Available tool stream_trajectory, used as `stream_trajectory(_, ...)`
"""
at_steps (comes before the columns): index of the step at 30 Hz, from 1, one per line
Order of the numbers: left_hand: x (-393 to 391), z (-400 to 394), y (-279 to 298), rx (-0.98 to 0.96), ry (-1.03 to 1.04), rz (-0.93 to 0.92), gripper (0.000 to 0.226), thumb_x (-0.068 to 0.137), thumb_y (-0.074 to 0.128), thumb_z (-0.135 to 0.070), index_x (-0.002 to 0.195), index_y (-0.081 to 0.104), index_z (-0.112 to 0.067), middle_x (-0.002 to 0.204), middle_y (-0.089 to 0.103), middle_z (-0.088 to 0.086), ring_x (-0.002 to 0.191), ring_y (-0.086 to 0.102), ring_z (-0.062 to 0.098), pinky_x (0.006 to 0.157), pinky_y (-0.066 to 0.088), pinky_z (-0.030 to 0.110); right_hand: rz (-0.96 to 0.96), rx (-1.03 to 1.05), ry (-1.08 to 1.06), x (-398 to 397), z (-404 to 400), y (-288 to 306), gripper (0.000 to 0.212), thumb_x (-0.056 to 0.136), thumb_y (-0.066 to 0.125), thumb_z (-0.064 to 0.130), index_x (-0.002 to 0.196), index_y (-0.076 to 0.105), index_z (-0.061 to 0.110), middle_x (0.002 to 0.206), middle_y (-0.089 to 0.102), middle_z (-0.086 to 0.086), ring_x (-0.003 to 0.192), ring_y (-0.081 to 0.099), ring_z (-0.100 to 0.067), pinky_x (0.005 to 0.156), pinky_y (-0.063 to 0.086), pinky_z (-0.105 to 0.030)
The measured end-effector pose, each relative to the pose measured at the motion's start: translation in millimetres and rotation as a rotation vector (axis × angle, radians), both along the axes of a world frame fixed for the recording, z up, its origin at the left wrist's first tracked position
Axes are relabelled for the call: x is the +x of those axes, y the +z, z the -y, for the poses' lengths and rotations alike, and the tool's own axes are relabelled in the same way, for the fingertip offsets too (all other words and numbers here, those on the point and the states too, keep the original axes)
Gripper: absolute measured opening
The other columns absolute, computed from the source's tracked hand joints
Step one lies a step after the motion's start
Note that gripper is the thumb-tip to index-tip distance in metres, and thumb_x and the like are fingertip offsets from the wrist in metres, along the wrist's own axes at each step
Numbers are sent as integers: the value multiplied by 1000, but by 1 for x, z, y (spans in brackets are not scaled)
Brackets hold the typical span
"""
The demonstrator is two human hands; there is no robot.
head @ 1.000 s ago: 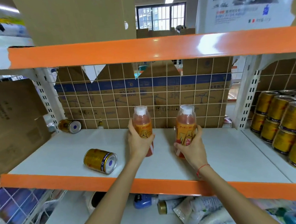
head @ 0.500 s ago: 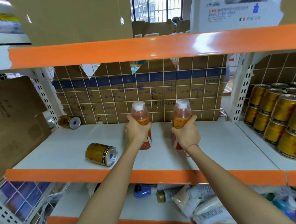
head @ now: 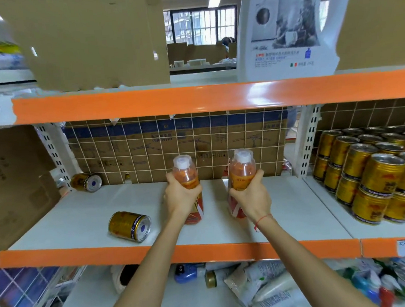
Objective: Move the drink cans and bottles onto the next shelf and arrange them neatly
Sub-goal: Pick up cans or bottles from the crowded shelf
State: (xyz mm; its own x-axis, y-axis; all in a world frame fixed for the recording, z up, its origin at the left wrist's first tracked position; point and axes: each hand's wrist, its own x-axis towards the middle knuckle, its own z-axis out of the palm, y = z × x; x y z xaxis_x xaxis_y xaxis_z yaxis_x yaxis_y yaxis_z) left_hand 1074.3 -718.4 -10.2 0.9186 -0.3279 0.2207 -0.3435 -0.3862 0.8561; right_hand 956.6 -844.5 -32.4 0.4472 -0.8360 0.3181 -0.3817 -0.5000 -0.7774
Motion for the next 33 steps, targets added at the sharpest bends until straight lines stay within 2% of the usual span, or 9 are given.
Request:
stream_trajectory(3,-13,0,3,-6,-17,-19,67,73,78,-28,123,38,-12,112,61,10,101,60,31,85,50,38,-4,11,-5,-15,1,1,63,75,73,36,118,31,15,108,57,-9,88,60,-28,68,51,-35)
stream_trajectory(7,-33,0,7,-19,-30,-29,68,72,78,-29,124,37,-14,114,59,9,103,59,29,83,49,36,-8,9,5,-36,4,3,66,75,74,35,121,32,14,108,58,-9,89,60,-30,67,46,-30)
stream_trajectory(12,-59,-13,9,-8,-29,-42,67,74,78,-27,126,39,-13,115,58,8,89,49,16,74,40,29,-15,-13,10,-55,-2,4,65,74,75,35,118,34,13,100,56,-5,84,59,-27,64,43,-29)
stream_trajectory(17,-80,-35,15,24,-32,-1,65,73,78,-27,124,39,-13,115,60,10,93,55,23,75,39,28,-5,-28,-16,-78,-24,9,61,73,74,36,112,33,14,93,51,0,78,54,-23,63,43,-30)
stream_trajectory(20,-99,-47,19,43,-99,24,63,74,77,-28,123,38,-14,114,59,9,86,49,18,73,38,28,2,-19,-78,-100,-39,11,62,73,74,36,113,33,13,94,52,-2,83,59,-28,66,45,-33)
stream_trajectory(23,-116,-61,22,51,-167,50,62,75,77,-30,122,39,-14,113,59,6,89,53,20,73,39,29,1,10,-139,-127,-59,10,65,73,75,35,118,33,12,101,58,-9,89,61,-31,70,48,-35)
stream_trajectory(28,-150,-71,19,63,-251,55,60,73,77,-34,117,40,-16,112,61,7,97,60,27,77,46,32,7,26,-244,-180,-90,6,65,72,77,36,115,34,12,100,62,-11,87,63,-33,64,46,-33)
stream_trajectory(33,-194,-65,16,83,-337,52,63,69,78,-39,114,39,-16,106,62,8,93,61,29,79,52,40,47,34,-328,-234,-102,6,66,70,79,37,110,30,17,103,60,-10,87,61,-32,69,52,-40)
